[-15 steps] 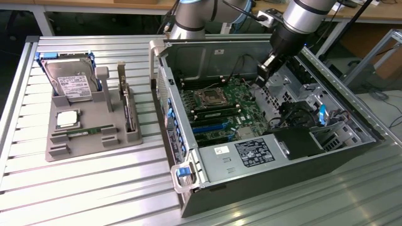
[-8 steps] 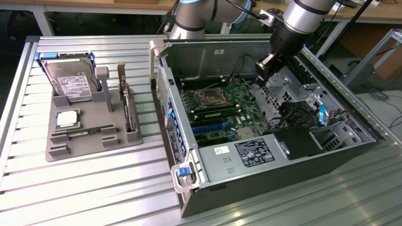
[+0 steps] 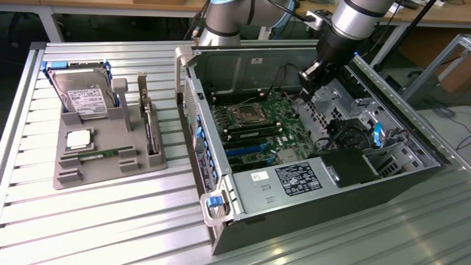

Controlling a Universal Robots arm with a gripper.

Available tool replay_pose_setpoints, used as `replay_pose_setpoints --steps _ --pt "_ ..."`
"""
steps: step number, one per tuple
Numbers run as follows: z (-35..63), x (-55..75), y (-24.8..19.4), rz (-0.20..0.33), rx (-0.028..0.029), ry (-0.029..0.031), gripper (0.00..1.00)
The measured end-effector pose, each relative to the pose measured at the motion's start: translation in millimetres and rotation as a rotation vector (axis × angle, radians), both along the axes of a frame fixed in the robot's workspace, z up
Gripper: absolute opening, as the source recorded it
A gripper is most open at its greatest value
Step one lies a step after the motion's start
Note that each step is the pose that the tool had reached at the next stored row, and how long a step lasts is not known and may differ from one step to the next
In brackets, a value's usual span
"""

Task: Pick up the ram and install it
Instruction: 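Press down the ram until it locks into place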

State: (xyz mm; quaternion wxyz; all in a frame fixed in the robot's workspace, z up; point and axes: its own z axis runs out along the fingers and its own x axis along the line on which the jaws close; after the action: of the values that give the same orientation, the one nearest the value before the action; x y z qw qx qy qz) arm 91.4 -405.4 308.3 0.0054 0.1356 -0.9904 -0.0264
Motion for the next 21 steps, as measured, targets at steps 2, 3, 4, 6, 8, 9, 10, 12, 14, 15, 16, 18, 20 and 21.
replay_pose_setpoints --steps 2,3,4,6,8,9,10,12,14,15,16,18,20,21 --pt "0.0 0.1 0.0 -0.025 0.0000 0.0000 0.10" --pt "0.0 0.1 0.0 -0.036 -0.0001 0.0000 0.10" --pt "0.0 0.1 0.0 -0.050 0.0000 0.0000 0.10" --pt "0.0 0.1 0.0 -0.070 0.0000 0.0000 0.10" --pt "0.0 0.2 0.0 -0.095 0.0000 0.0000 0.10" --pt "0.0 0.2 0.0 -0.101 0.0000 0.0000 0.10" --pt "0.0 0.2 0.0 -0.105 0.0000 0.0000 0.10" --pt "0.0 0.2 0.0 -0.122 0.0000 0.0000 0.10" --pt "0.0 0.3 0.0 -0.147 0.0000 0.0000 0.10" --pt "0.0 0.3 0.0 -0.162 0.0000 0.0000 0.10" --pt "0.0 0.3 0.0 -0.175 0.0000 0.0000 0.10" --pt "0.0 0.4 0.0 -0.198 -0.0001 0.0000 0.10" --pt "0.0 0.4 0.0 -0.220 -0.0001 0.0000 0.10" --pt "0.0 0.4 0.0 -0.225 -0.0001 0.0000 0.10"
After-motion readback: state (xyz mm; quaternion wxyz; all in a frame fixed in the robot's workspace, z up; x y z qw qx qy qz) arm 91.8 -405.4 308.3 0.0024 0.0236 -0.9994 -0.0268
